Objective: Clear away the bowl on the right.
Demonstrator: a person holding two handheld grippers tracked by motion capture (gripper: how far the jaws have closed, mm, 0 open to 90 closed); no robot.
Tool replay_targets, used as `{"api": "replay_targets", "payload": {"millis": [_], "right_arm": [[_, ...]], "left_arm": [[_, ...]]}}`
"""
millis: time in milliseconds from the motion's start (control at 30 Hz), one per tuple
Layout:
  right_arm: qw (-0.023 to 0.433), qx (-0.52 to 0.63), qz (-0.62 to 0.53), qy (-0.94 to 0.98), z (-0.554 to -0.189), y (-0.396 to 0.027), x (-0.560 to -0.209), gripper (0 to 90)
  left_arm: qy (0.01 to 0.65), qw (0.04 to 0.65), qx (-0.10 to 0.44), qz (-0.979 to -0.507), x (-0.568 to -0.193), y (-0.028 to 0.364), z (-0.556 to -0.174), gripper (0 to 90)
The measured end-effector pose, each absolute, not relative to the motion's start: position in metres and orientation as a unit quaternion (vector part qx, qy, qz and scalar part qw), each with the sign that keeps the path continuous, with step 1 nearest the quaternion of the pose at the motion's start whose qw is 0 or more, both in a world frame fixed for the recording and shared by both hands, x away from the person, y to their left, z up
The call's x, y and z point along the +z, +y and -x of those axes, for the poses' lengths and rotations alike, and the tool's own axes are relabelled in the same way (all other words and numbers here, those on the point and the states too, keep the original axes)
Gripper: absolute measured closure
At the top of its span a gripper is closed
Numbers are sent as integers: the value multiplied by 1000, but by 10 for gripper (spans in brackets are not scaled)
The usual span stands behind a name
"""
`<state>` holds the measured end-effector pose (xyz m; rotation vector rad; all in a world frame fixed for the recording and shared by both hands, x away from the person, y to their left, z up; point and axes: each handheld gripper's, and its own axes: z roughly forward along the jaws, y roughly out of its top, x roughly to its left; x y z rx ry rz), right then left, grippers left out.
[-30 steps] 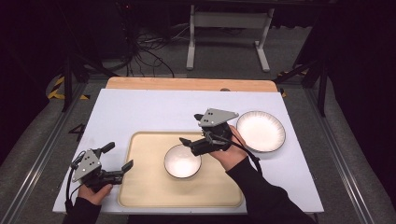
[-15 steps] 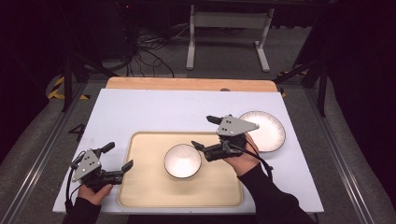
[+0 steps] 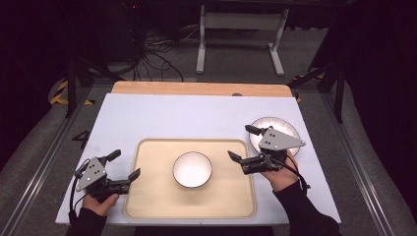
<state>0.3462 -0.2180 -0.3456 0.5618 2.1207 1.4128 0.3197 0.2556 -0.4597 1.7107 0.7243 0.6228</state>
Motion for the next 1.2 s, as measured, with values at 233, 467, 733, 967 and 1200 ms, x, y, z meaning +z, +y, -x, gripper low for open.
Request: {"api": "replay_targets", "payload": {"millis": [233, 467, 733, 967, 1200], "right_arm": [[262, 521, -216, 783, -345, -242, -351, 45], [289, 515, -225, 775, -344, -258, -363, 30], [268, 551, -266, 745, -343, -276, -392, 16], [273, 559, -276, 733, -340, -283, -413, 13], [279, 560, -305, 718, -342, -287, -430, 19]], "left_arm": [[308, 558, 264, -724, -460, 255, -320, 75], [309, 558, 264, -724, -460, 255, -320, 75], [309, 558, 264, -724, -460, 255, -320, 74], [309, 558, 264, -723, -460, 255, -320, 74], [307, 560, 264, -723, -460, 256, -320, 74]]}}
